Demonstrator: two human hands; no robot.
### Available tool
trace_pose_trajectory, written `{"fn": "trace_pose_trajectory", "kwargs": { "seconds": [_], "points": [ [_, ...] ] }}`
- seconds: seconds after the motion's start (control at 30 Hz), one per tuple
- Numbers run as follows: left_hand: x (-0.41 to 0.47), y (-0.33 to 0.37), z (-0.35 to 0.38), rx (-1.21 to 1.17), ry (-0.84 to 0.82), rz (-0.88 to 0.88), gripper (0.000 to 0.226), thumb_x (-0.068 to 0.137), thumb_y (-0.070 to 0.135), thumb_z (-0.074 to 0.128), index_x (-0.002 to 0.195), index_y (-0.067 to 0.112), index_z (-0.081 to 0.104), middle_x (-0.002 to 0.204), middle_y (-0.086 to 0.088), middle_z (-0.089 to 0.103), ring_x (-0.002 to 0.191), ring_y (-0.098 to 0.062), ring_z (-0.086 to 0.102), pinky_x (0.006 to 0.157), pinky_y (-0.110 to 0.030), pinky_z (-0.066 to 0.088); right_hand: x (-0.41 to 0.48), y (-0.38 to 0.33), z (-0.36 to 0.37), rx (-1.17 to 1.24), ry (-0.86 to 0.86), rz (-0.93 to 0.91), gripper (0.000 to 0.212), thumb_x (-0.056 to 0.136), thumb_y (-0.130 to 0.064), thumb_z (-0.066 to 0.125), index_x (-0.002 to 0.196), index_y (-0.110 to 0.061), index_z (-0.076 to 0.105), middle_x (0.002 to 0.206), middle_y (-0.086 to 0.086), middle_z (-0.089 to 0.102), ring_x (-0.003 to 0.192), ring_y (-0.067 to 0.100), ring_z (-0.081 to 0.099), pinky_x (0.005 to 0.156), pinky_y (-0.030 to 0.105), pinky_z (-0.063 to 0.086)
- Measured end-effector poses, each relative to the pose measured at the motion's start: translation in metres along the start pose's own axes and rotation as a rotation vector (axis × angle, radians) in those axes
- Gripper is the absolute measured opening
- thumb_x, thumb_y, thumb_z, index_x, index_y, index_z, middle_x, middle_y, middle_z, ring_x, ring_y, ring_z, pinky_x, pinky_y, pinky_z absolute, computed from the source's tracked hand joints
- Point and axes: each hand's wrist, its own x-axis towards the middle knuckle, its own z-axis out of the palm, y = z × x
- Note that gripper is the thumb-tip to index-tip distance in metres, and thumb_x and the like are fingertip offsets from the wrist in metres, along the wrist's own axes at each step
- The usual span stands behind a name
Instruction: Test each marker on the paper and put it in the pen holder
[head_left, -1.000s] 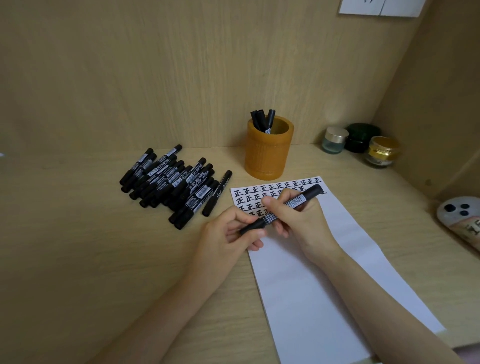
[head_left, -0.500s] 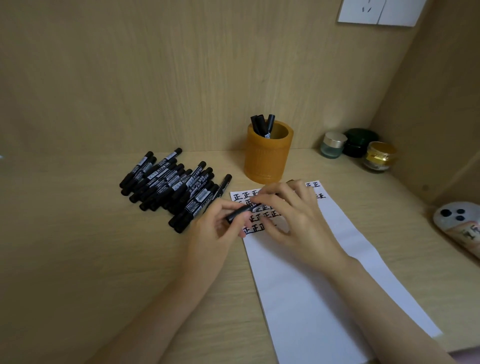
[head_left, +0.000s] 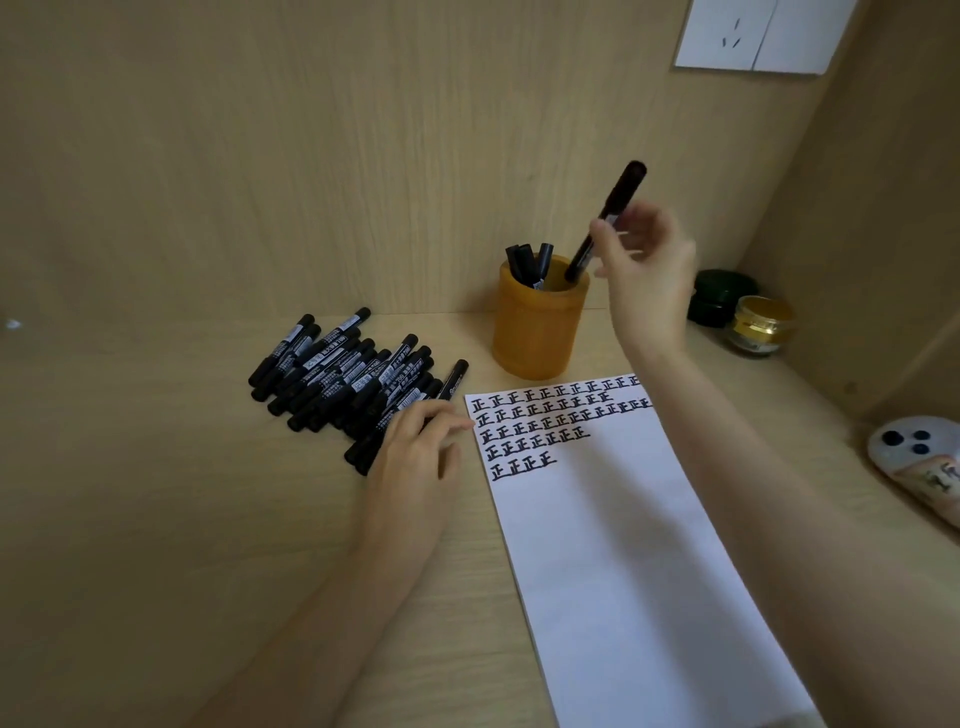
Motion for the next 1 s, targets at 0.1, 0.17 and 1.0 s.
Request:
{"fn": "trace_pose_trajectory", "kwargs": {
  "seconds": [0.1, 0.17, 1.0],
  "points": [
    [-0.001, -0.004, 0.002, 0.056, 0.0, -0.01, 0.025, 0.089, 0.006, 0.056, 0.109, 0.017, 0.067, 0.125, 0.006, 0.053, 0.12, -0.007, 0.04, 0.092, -0.017, 0.032, 0.019, 0.01, 0.016, -0.085, -0.007, 0.055, 0.019, 0.093, -0.02, 0.062, 0.109, -0.011, 0.062, 0.096, -0.003, 0.065, 0.087, 0.011, 0.065, 0.073, 0.022, 0.055],
    [-0.001, -0.003, 0.002, 0.064, -0.01, -0.018, 0.026, 0.09, 0.006, 0.055, 0.111, 0.017, 0.066, 0.126, 0.005, 0.052, 0.121, -0.01, 0.04, 0.093, -0.016, 0.03, 0.023, 0.017, 0.023, -0.159, -0.044, 0.081, 0.021, 0.092, -0.021, 0.062, 0.11, -0.01, 0.063, 0.096, -0.003, 0.066, 0.081, 0.006, 0.061, 0.069, 0.017, 0.052],
    [0.002, 0.015, -0.013, -0.557, 0.15, -0.076, 0.032, 0.089, -0.005, 0.054, 0.11, 0.02, 0.059, 0.114, 0.009, 0.057, 0.108, 0.005, 0.055, 0.094, -0.008, 0.041, -0.091, 0.013, -0.001, 0.205, -0.594, 0.678, 0.044, 0.089, -0.054, 0.055, 0.1, -0.011, 0.058, 0.064, 0.001, 0.057, 0.049, 0.011, 0.046, 0.047, 0.021, 0.034]
  ]
}}
